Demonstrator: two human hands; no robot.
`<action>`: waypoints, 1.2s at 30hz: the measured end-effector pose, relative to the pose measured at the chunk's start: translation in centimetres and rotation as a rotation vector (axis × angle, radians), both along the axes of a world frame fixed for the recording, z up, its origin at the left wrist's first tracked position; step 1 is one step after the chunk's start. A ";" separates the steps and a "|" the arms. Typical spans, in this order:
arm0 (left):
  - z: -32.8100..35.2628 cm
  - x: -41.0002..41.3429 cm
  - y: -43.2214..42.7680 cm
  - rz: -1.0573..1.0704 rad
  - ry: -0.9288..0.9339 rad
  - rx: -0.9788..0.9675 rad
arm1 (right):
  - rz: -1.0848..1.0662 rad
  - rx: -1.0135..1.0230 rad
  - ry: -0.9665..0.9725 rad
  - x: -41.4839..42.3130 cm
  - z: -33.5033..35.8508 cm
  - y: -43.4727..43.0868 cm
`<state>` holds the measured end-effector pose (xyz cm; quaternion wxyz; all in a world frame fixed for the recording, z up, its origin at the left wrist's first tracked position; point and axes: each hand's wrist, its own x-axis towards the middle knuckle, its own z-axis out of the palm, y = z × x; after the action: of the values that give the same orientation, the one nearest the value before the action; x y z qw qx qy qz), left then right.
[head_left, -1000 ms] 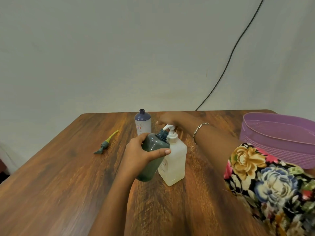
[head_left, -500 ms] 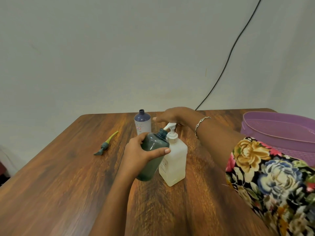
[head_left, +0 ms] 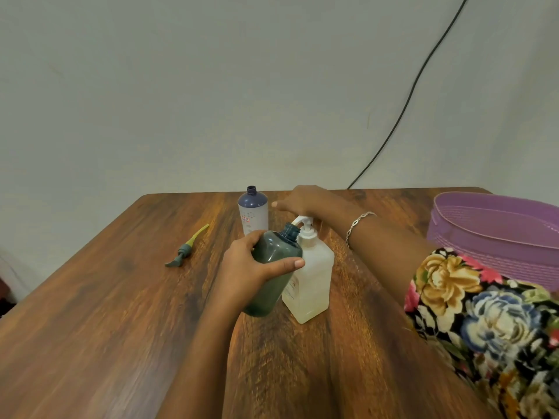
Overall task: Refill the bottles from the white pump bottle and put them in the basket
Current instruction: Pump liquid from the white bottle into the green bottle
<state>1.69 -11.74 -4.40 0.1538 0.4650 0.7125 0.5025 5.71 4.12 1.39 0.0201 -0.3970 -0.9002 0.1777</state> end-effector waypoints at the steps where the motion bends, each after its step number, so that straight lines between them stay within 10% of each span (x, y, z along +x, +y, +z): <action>1: 0.1 0.0 -0.1 0.001 0.005 0.000 | -0.001 -0.100 0.009 0.1 0.5 -0.2; 7: 0.3 0.1 -0.5 -0.006 -0.009 0.020 | -0.036 -0.198 0.030 0.3 0.6 -0.5; 14: -0.3 0.0 -0.3 0.002 -0.013 -0.011 | -0.038 0.148 0.004 -0.3 -1.6 0.1; 22: 0.1 0.0 -0.6 -0.015 -0.031 0.011 | 0.035 -0.259 -0.023 0.1 0.0 -0.3; 36: -0.2 -0.5 -0.6 -0.011 -0.027 -0.008 | 0.034 -0.369 -0.053 0.8 1.9 -0.7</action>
<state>1.23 -12.32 -4.60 0.1680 0.4617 0.7098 0.5048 6.46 3.43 3.27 -0.0797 -0.3833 -0.8592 0.3295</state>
